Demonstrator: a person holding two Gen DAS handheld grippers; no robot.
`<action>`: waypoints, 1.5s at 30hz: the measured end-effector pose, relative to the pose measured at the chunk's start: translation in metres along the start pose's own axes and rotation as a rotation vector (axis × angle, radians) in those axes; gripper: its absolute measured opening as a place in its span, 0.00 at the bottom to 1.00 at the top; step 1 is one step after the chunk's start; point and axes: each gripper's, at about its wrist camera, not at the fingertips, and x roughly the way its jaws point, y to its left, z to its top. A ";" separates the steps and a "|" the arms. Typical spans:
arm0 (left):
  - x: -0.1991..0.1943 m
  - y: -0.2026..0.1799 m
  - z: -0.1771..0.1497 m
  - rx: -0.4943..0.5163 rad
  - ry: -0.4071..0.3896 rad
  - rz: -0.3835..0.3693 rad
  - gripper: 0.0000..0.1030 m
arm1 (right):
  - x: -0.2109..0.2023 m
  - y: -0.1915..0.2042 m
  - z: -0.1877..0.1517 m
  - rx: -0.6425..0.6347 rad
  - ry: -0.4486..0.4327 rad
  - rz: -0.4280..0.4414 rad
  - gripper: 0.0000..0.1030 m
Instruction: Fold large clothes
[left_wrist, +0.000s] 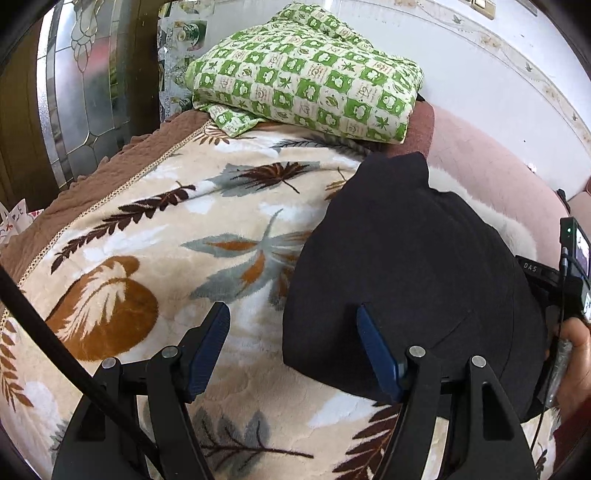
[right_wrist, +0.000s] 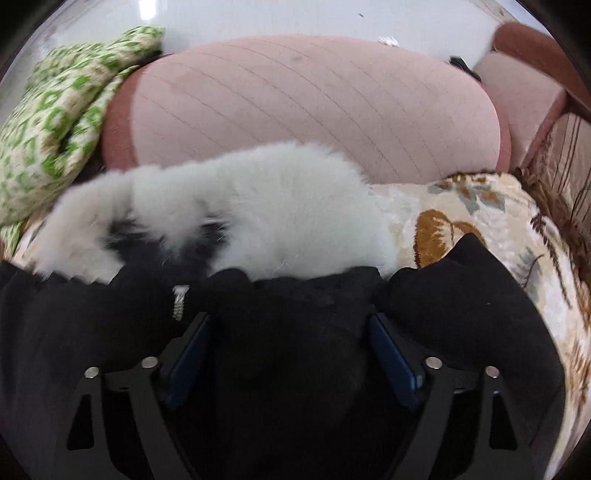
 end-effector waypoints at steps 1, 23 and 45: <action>-0.002 -0.001 0.001 0.002 -0.008 0.001 0.68 | -0.001 0.000 -0.002 -0.003 -0.013 -0.003 0.89; 0.015 -0.027 -0.014 0.091 0.001 0.032 0.77 | -0.020 -0.168 -0.043 0.271 0.039 0.062 0.62; 0.050 0.056 0.000 -0.160 0.242 0.159 0.77 | -0.136 0.085 -0.032 -0.190 -0.172 0.197 0.60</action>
